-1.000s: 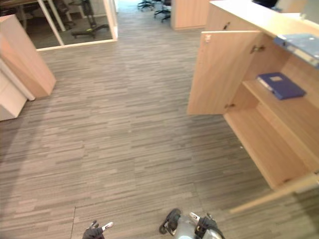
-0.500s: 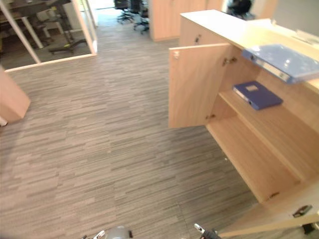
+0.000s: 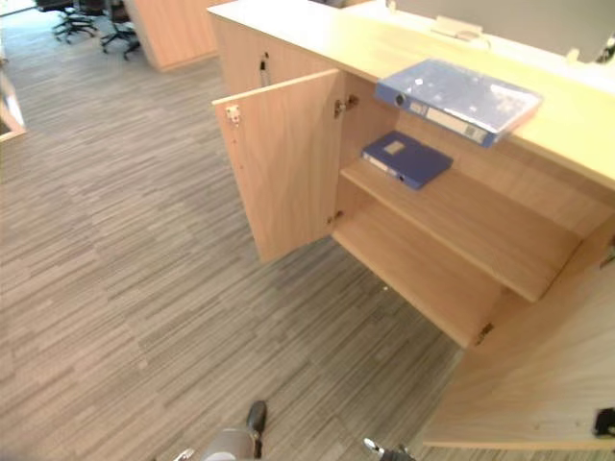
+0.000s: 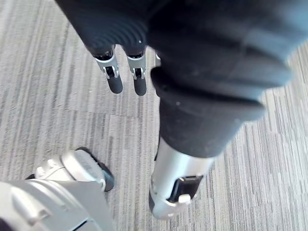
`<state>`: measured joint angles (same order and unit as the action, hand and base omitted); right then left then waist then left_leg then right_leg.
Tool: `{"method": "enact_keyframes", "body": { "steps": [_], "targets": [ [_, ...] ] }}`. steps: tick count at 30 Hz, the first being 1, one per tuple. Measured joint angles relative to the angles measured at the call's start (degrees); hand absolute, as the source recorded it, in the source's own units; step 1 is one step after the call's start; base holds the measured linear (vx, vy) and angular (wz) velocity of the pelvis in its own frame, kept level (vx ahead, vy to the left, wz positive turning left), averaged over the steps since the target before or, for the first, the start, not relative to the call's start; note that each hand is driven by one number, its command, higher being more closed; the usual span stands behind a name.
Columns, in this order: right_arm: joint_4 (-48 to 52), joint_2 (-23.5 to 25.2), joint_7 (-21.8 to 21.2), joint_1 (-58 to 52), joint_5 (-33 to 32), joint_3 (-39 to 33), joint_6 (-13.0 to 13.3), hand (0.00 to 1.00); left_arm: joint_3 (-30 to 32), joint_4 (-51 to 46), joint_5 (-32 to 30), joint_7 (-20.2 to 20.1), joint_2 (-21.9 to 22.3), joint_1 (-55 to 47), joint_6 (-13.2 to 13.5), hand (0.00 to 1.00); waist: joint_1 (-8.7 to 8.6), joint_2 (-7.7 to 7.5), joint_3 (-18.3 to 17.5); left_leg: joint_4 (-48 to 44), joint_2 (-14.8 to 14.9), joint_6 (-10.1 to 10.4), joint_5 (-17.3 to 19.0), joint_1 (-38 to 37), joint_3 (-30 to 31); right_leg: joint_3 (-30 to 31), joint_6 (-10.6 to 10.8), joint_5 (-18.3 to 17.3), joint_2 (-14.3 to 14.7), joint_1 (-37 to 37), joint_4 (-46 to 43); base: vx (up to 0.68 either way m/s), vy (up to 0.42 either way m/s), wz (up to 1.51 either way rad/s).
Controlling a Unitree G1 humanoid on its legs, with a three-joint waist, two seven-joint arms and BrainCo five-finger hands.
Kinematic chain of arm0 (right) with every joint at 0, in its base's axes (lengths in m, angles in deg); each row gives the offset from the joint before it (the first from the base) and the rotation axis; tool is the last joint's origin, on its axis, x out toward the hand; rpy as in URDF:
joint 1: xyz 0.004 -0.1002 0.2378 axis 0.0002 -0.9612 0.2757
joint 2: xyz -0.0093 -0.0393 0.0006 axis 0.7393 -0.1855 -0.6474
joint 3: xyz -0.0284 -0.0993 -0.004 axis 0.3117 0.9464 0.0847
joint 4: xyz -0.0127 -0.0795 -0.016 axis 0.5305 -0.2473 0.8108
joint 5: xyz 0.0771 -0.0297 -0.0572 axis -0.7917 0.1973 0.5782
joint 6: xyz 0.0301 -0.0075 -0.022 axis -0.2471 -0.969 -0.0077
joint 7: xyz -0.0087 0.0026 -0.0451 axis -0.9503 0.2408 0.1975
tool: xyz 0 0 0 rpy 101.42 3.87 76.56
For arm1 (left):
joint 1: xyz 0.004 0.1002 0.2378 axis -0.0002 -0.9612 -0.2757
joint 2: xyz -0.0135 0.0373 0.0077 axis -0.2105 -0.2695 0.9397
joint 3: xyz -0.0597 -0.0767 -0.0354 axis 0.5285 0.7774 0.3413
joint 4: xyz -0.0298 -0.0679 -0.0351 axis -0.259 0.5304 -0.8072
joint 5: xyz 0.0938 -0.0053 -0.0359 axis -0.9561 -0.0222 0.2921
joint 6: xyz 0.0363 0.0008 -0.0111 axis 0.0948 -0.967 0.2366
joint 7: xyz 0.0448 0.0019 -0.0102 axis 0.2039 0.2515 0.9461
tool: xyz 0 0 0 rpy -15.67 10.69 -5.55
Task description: Walk over to the cabinet, pick up the folder, carry it to the office cabinet, place the folder inside the office cabinet, then close the office cabinet door
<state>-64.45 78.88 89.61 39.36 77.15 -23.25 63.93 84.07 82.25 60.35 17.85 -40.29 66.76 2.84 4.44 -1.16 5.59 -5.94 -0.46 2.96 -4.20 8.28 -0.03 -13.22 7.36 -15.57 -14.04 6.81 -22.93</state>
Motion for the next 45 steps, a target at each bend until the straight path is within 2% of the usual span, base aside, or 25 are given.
{"method": "enact_keyframes", "body": {
  "steps": [1,2,4,5,6,7,9,11,12,13,14,15,21,23,25,26,30,33,35,36,38,39,40,43,45],
  "targets": [
    [-0.2,-0.1,-0.1,0.0,0.4,-0.3,-0.3,0.00,-0.7,0.7,-0.5,0.0,-0.7,0.1,-0.1,0.00,-0.32,-0.40,0.2,2.0,-2.8,-1.5,0.6,-3.2,-1.3,-1.3,-1.1,0.7,-4.6,-2.4,-7.7,0.28,0.385,-0.41],
    [0.8,-0.5,0.2,-0.1,1.0,-1.7,0.2,0.00,-1.4,1.3,-1.0,0.0,-1.2,0.1,-0.1,0.00,-1.21,-0.58,0.4,2.9,-5.0,-3.0,1.4,-6.0,-2.4,-4.1,-5.1,3.1,-9.4,-4.4,-15.5,0.26,0.378,-0.27],
    [1.0,-2.0,0.2,0.0,1.3,-1.9,0.2,0.00,-1.8,1.9,-1.6,-0.1,-1.6,0.0,-0.5,0.00,-2.14,-0.40,0.2,3.1,-6.5,-4.9,2.7,-9.2,-3.3,-9.9,-11.0,6.2,-15.0,-5.1,-23.0,0.18,0.356,-0.24],
    [1.1,-2.5,0.2,0.0,1.3,-1.8,0.3,0.00,-1.7,1.9,-2.8,-0.2,-1.6,0.3,-0.7,0.00,-2.26,-0.34,0.2,3.7,-6.6,-5.8,3.4,-11.3,-4.2,-14.6,-11.1,6.2,-17.9,-6.0,-26.6,0.13,0.335,-0.32],
    [1.1,-2.5,0.2,0.3,1.3,-1.8,0.8,0.00,-1.7,1.8,-3.4,-0.2,-1.6,0.8,-0.7,0.00,-2.60,-0.27,0.2,3.9,-6.1,-6.1,3.7,-11.7,-4.7,-16.3,-10.0,5.7,-17.9,-7.3,-26.7,0.06,0.210,-0.33],
    [1.0,-2.5,0.1,0.7,1.3,-1.8,0.9,0.00,-1.5,1.8,-3.5,-0.2,-1.6,1.0,-0.7,0.00,-2.66,-0.19,0.4,4.0,-5.7,-6.2,3.9,-12.0,-5.3,-16.7,-8.3,4.8,-17.3,-8.6,-26.3,0.03,0.136,-0.55],
    [0.2,-2.0,-0.2,2.7,1.4,-1.6,1.0,0.00,-1.2,1.8,-2.7,-0.1,-1.6,0.8,-1.0,0.00,-2.52,0.10,1.0,4.7,-2.9,-6.7,6.3,-13.6,-9.0,-17.4,-4.2,2.1,-11.4,-14.1,-22.0,0.02,0.070,-1.01],
    [-1.0,-1.8,-0.2,3.7,1.4,-1.4,1.1,0.00,-1.5,1.8,-1.8,-0.1,-1.7,1.0,-1.1,0.00,-2.66,0.11,1.8,5.0,-1.6,-6.3,7.3,-15.0,-10.9,-20.5,-4.1,2.1,-7.1,-15.4,-16.6,0.02,-0.013,-0.81],
    [-1.3,-1.8,-0.1,3.8,1.4,-1.4,0.9,0.00,-1.5,2.0,-1.7,-0.2,-1.8,1.5,-1.1,0.00,-2.69,-0.22,2.2,5.5,-1.5,-5.7,8.1,-15.8,-11.8,-24.2,-4.1,2.2,-4.8,-15.8,-11.6,0.04,-0.079,-0.51],
    [-2.2,-1.6,-0.1,3.3,1.4,-1.5,0.4,0.00,-1.3,1.8,-1.5,-0.2,-2.0,1.8,-1.1,0.00,-2.91,-1.26,2.5,6.3,-2.6,-5.4,8.3,-16.9,-11.9,-28.4,-9.5,4.0,-3.9,-15.4,-5.5,0.06,-0.103,-0.22],
    [-2.4,-1.7,-0.1,3.0,0.9,-2.2,0.1,0.00,-1.0,1.8,-1.6,-0.2,-1.6,2.0,-1.1,0.00,-3.24,-1.40,2.5,6.9,-2.6,-5.4,8.4,-17.4,-11.5,-29.0,-12.4,4.2,-3.6,-14.9,-5.3,0.13,-0.102,-0.06],
    [-2.4,-2.0,-0.1,3.2,0.9,-2.4,0.0,0.00,-0.3,1.8,-1.6,-0.3,-0.8,2.1,-1.1,0.00,-3.80,-0.48,2.2,7.9,-2.1,-5.1,8.9,-17.6,-10.3,-29.6,-11.4,3.6,-2.1,-14.9,-3.7,0.16,-0.107,-0.10],
    [-2.1,-0.2,0.2,3.0,0.9,-3.5,0.0,0.00,0.8,1.2,-2.9,-1.4,-0.6,2.6,-1.7,0.00,-3.94,-0.27,2.0,3.5,3.6,-2.2,11.9,-18.0,-9.3,-30.8,-10.6,2.4,6.9,-9.6,4.9,0.17,-0.168,-0.05],
    [-2.0,0.2,0.5,2.4,0.9,-3.3,0.0,0.00,0.8,1.0,-2.8,-1.5,-1.1,2.9,-1.7,0.00,-4.30,-0.39,1.3,-14.3,6.2,2.7,16.5,-10.8,-10.0,-30.7,-10.6,2.5,9.2,-7.3,8.4,0.21,-0.162,-0.02],
    [-1.8,0.3,0.6,2.5,0.7,-2.9,0.0,0.00,1.8,0.8,-2.6,-1.4,-1.2,1.9,-1.7,0.00,-3.61,-0.35,1.4,-39.0,10.5,6.5,16.5,-2.5,-10.2,-28.5,-11.5,3.6,11.9,-3.1,11.6,0.29,-0.087,-0.74],
    [-1.7,0.5,0.7,2.1,0.1,-2.4,0.0,0.00,2.2,0.6,-2.1,-1.3,-1.1,0.8,-1.7,0.00,-3.57,-0.42,1.1,-47.5,11.9,7.1,16.2,-0.2,-10.3,-25.9,-11.7,3.7,13.1,-0.7,13.1,0.29,-0.007,-0.93],
    [-2.2,0.0,0.8,3.7,-0.9,-0.4,0.0,0.00,1.7,0.6,-1.8,-1.3,-1.1,0.4,-1.8,0.00,-1.69,-0.18,1.1,-51.1,13.4,4.0,19.0,4.5,-13.1,-16.2,-11.7,4.3,13.9,1.7,15.7,0.32,0.090,-1.32],
    [-2.5,0.2,1.3,5.4,-0.8,0.8,0.0,0.00,0.9,0.6,-1.5,-1.3,-1.5,0.7,-1.6,0.00,-1.55,-0.80,2.9,-36.0,9.4,1.4,21.4,6.3,-9.6,-10.9,-11.0,5.0,10.7,4.3,15.1,0.27,0.174,-0.94],
    [-2.6,0.0,1.3,5.7,-0.8,1.3,0.1,0.00,0.0,0.5,-1.3,-1.1,-1.6,0.7,-1.2,0.00,-1.48,-0.79,2.8,-21.8,6.8,1.3,18.2,6.6,-5.3,-9.4,-9.9,5.3,7.9,4.6,14.7,0.29,0.286,-0.74],
    [-2.6,-0.1,1.2,5.5,-0.6,1.9,0.1,0.00,-0.2,0.5,-1.3,-1.1,-1.5,0.6,-1.0,0.00,-1.49,-0.46,2.6,-13.2,6.5,0.2,11.9,6.6,-2.2,-8.5,-7.2,5.1,6.8,5.7,15.3,0.37,0.404,-0.57],
    [-2.2,-0.1,1.2,4.2,0.2,2.5,0.1,0.00,0.1,0.6,-0.8,-1.2,-1.0,0.6,-0.9,0.00,-1.67,0.10,2.0,-8.0,6.8,0.9,-1.2,6.4,-0.6,-8.2,-1.7,3.3,5.8,7.9,15.8,0.40,0.415,-0.16],
    [-2.2,0.9,1.1,3.7,0.8,2.6,0.0,0.00,0.5,0.3,-0.8,-1.0,-2.7,1.2,-0.7,0.00,-1.80,-2.33,2.0,-7.3,4.1,0.3,-1.1,5.8,-0.9,-8.7,-1.2,3.9,3.2,7.8,16.0,0.33,0.338,0.10],
    [-2.0,1.3,1.1,3.7,1.4,2.5,0.0,0.00,0.5,0.0,-0.8,-1.0,-3.1,1.5,-0.4,0.00,-1.59,-3.13,2.0,-5.8,2.9,0.0,-1.1,5.2,-1.4,-8.8,-1.9,5.5,2.1,7.5,16.3,0.21,0.228,0.10],
    [-1.1,2.6,1.0,3.8,1.7,2.4,0.0,0.00,0.7,-0.2,-0.5,-0.9,-1.8,1.7,-0.3,0.00,-1.14,-2.92,1.1,2.0,0.6,-1.9,-2.3,0.3,-4.2,-8.6,0.1,11.1,-0.9,6.9,16.6,0.22,0.236,-0.34],
    [-0.9,2.5,0.6,3.1,1.8,2.3,-0.1,0.00,0.5,-0.1,-0.6,-0.8,-1.8,1.7,-0.3,0.00,-1.27,-2.67,0.2,5.0,-0.9,-2.3,-2.7,-1.4,-5.1,-8.7,0.8,12.1,-2.5,6.5,16.6,0.16,0.168,-0.20]
  ]
}}
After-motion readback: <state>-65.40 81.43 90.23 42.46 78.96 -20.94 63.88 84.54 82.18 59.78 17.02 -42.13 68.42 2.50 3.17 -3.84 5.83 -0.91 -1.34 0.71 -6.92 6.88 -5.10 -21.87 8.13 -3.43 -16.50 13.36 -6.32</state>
